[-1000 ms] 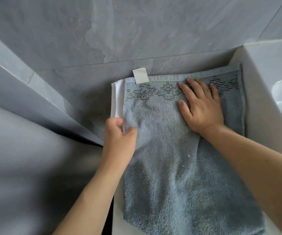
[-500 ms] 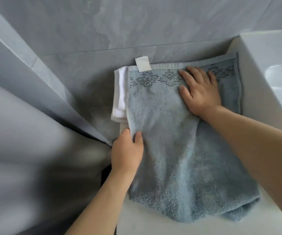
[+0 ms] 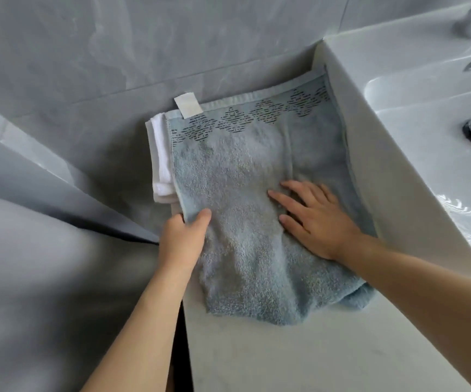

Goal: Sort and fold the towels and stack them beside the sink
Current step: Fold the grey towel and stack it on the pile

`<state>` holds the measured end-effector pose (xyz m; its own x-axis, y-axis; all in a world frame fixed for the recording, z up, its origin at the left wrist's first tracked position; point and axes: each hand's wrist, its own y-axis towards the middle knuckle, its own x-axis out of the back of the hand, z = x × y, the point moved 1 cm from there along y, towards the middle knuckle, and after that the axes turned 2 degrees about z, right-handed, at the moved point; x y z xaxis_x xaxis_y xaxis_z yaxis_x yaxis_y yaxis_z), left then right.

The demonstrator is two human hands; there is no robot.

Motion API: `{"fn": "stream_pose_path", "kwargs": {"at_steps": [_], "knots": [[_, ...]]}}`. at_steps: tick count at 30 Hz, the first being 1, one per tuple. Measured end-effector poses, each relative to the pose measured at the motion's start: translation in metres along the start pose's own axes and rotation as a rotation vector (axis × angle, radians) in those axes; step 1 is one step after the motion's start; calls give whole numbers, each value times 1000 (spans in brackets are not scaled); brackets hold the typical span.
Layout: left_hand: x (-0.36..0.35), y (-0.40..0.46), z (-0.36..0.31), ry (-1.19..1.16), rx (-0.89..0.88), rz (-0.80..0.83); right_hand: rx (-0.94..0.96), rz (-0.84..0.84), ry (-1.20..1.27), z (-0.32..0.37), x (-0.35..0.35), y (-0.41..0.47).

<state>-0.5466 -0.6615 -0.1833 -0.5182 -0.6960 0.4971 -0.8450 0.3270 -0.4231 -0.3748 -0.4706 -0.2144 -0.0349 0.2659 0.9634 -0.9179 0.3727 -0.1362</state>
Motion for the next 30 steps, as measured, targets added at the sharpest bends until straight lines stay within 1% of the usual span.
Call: {"fn": "stream_pose_path", "kwargs": {"at_steps": [2, 4, 6, 7, 9, 10, 11, 13, 15, 16, 17, 18, 21, 23, 24, 25, 26, 27, 28, 30], "knots": [[6, -6, 4, -122, 80, 106, 4, -16, -5, -2, -3, 3], [10, -21, 5, -118, 31, 270, -2, -13, 5, -3, -5, 3], [15, -37, 8, 23, -132, 444, -13, -15, 1, -3, -6, 5], [17, -44, 11, 131, -253, 520, -20, -18, -6, -3, -5, 6], [20, -52, 22, 462, -513, 623, -26, -19, -15, -1, -4, 5], [20, -53, 30, 617, -613, 656, -28, -20, -11, -1, -4, 4], [19, -51, 38, 729, -677, 673, -29, -22, -1, 0, -3, 4], [17, -47, 50, 807, -745, 632, -32, -27, 23, 0, -2, 4], [10, -44, 51, 706, -842, 500, -29, -41, 39, 0, -1, 3], [9, -44, 47, 636, -860, 446, -24, -45, 52, -1, -1, 3], [9, -45, 41, 534, -837, 417, -20, -50, 70, -2, -1, 3], [10, -48, 34, 396, -744, 429, -20, -57, 95, -2, -1, 4], [16, -59, 14, -101, -263, 540, -40, -65, 144, -4, 0, 5], [22, -61, 9, -315, -6, 583, -40, -55, 124, -6, -1, 6], [25, -61, 9, -361, 133, 637, -37, -43, 116, -7, -1, 7], [28, -62, 9, -364, 260, 693, -31, -26, 114, -8, 0, 8], [33, -63, 10, -309, 358, 736, -26, -10, 117, -8, 0, 9], [38, -64, 12, -214, 403, 766, -24, 0, 119, -8, 0, 9], [42, -63, 16, -110, 405, 777, -25, 1, 116, -9, 0, 8], [41, -62, 22, -2, 320, 699, -25, -1, 91, -8, -1, 8]]}}
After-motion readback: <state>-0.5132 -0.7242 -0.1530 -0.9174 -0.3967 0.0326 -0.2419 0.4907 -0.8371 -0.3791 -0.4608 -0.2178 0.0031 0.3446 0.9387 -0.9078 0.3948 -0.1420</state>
